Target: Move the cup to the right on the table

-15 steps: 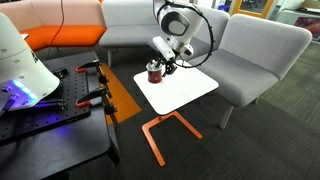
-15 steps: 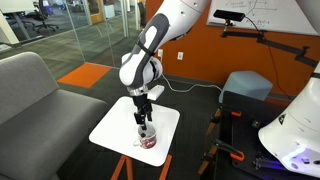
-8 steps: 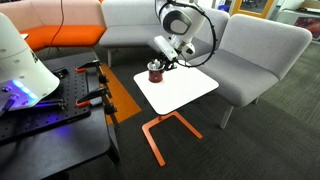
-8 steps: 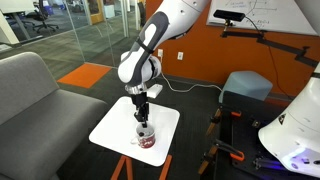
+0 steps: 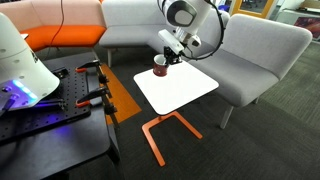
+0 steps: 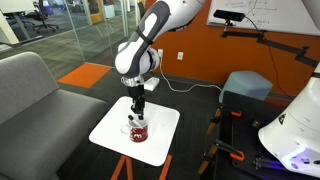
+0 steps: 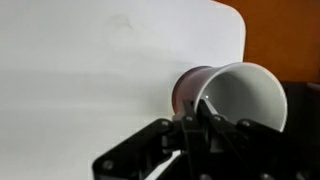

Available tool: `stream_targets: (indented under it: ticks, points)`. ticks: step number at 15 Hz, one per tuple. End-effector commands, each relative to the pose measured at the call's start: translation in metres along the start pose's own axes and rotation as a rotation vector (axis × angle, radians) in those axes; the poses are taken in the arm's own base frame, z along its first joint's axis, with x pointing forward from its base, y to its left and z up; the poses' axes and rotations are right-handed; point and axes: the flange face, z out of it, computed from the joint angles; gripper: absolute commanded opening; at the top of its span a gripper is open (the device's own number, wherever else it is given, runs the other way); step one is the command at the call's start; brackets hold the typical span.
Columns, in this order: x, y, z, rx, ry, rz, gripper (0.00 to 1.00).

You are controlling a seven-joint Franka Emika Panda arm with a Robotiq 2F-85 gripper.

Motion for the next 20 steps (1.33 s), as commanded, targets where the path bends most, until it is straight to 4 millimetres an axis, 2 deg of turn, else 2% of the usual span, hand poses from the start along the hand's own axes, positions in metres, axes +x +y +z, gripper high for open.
stream_targets:
  ticks: [1, 3, 5, 8, 10, 14, 20]
  points:
    - [-0.018, 0.010, -0.034, -0.072, 0.030, 0.038, 0.02]
    - [-0.034, 0.029, -0.048, -0.105, 0.042, 0.089, 0.02]
    - [-0.054, 0.053, -0.054, -0.115, 0.060, 0.157, 0.02]
    - [-0.083, 0.088, -0.053, -0.120, 0.110, 0.264, 0.02]
    - [-0.095, 0.106, -0.047, -0.125, 0.134, 0.299, 0.02]
    - [-0.104, 0.119, -0.036, -0.117, 0.155, 0.339, 0.02]
    - [-0.101, 0.118, -0.022, -0.101, 0.154, 0.363, 0.02]
